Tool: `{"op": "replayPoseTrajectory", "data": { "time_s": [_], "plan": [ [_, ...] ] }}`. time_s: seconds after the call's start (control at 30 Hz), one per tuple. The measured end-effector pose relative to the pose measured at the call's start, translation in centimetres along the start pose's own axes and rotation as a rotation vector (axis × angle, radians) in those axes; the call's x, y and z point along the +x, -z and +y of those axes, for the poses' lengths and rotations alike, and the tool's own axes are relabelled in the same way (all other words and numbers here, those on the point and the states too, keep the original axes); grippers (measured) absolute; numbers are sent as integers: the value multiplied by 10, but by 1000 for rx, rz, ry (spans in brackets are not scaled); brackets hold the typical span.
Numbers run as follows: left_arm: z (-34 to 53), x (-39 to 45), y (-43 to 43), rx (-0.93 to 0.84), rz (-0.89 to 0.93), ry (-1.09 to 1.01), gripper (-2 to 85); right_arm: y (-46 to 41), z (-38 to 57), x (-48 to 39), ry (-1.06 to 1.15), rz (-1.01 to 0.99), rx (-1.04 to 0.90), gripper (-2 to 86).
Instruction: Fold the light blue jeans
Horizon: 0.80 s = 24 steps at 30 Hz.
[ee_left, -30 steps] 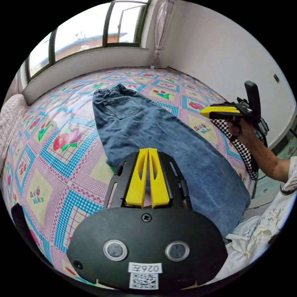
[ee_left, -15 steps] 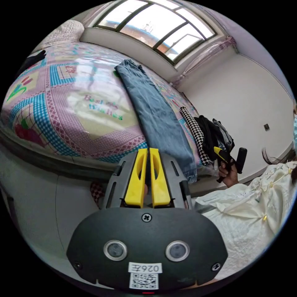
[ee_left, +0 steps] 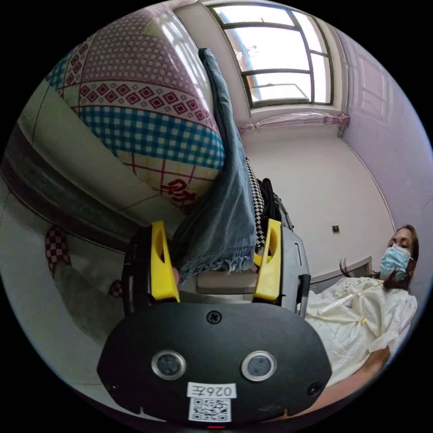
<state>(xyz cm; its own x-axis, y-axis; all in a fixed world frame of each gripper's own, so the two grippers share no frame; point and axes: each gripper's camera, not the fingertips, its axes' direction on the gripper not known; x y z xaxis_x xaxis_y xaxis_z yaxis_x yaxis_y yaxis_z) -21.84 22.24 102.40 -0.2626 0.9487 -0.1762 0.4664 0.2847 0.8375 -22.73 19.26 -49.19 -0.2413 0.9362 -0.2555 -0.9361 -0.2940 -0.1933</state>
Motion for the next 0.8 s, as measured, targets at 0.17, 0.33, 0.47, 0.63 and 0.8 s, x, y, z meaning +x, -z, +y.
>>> {"op": "replayPoseTrajectory", "data": {
  "time_s": [0.17,0.33,0.47,0.63,0.8],
  "plan": [
    [-17,51,-28,-162,-59,-28,227,17,-18,7,-6,-39,-14,77],
    [-33,80,-39,-289,-149,12,248,29,-44,-7,44,-21,-26,77],
    [-44,123,-44,-281,-362,-69,291,35,-67,-23,94,33,-33,96],
    [-54,158,-54,-289,-277,-68,237,24,-94,-29,104,79,-98,121],
    [-53,192,-67,-378,50,36,112,13,-118,-31,77,82,-123,135]
  ]
}}
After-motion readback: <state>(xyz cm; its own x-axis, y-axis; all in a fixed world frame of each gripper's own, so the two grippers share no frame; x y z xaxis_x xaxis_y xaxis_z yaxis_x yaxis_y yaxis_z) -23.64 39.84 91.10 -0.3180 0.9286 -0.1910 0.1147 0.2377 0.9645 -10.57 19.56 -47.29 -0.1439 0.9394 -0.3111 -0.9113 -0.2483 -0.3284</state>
